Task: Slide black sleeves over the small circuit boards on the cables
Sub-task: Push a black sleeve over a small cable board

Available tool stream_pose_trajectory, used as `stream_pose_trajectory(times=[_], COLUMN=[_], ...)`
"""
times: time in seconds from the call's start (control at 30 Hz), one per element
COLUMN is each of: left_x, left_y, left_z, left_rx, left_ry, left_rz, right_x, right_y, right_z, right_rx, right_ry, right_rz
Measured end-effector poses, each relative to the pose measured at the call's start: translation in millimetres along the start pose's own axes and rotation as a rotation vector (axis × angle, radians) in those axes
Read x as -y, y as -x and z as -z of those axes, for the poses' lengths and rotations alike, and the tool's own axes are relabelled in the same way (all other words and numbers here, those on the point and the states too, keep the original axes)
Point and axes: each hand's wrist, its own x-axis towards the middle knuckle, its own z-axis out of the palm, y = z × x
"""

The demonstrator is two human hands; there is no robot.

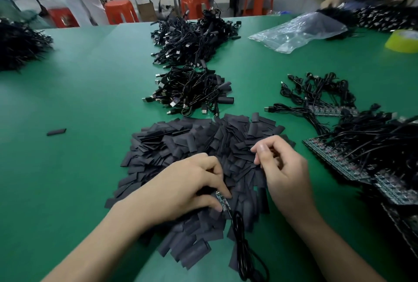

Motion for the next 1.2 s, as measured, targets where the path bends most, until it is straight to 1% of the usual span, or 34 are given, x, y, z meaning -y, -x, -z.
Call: stream_pose_trajectory(times=[0.1,0.13,0.23,0.3,0.37,0.43,0.5,0.57,0.6,0.67,0.7,0.77,0.83,0.93,1.03,1.2], left_x=[-1,-1,-1,-2,-4,-7,-8,-8,-8,-11,-13,-16,-15,-15,-15,-11], left_y=[0,0,-3,-6,-10,-15,-19,-20,-19,-17,-16,-16,-17,-17,-17,-13], left_z=[1,2,7,9,9,7,1,-7,-13,-25,-31,-36,-38,-39,-42,-41], left_rx=[-0.041,-0.05,-0.09,-0.172,-0.257,-0.322,-0.384,-0.434,-0.451,-0.489,-0.509,-0.544,-0.559,-0.542,-0.56,-0.626], left_ry=[0.028,0.07,0.312,0.396,0.442,0.466,0.488,0.479,0.405,0.152,0.066,-0.017,-0.073,-0.105,-0.106,0.003], left_rz=[-0.013,-0.019,-0.008,0.009,0.023,0.024,0.036,0.099,0.152,0.258,0.294,0.324,0.312,0.322,0.346,0.374], right_x=[3,4,7,9,9,9,8,5,2,-3,-6,-8,-8,-8,-9,-3], right_y=[1,1,-1,0,0,0,-2,-4,-5,-5,-5,-3,-1,1,1,3], right_z=[0,0,0,0,-1,2,5,5,4,1,-1,-4,-7,-9,-9,-6], right_rx=[0.112,0.162,0.305,0.401,0.484,0.529,0.533,0.498,0.457,0.361,0.322,0.268,0.231,0.191,0.201,0.254], right_ry=[0.028,0.058,0.11,0.078,-0.003,-0.119,-0.19,-0.188,-0.19,-0.23,-0.239,-0.228,-0.216,-0.165,-0.174,-0.142], right_rz=[0.029,0.045,0.111,0.147,0.112,-0.004,-0.06,-0.055,-0.071,-0.128,-0.146,-0.159,-0.162,-0.159,-0.195,-0.168])
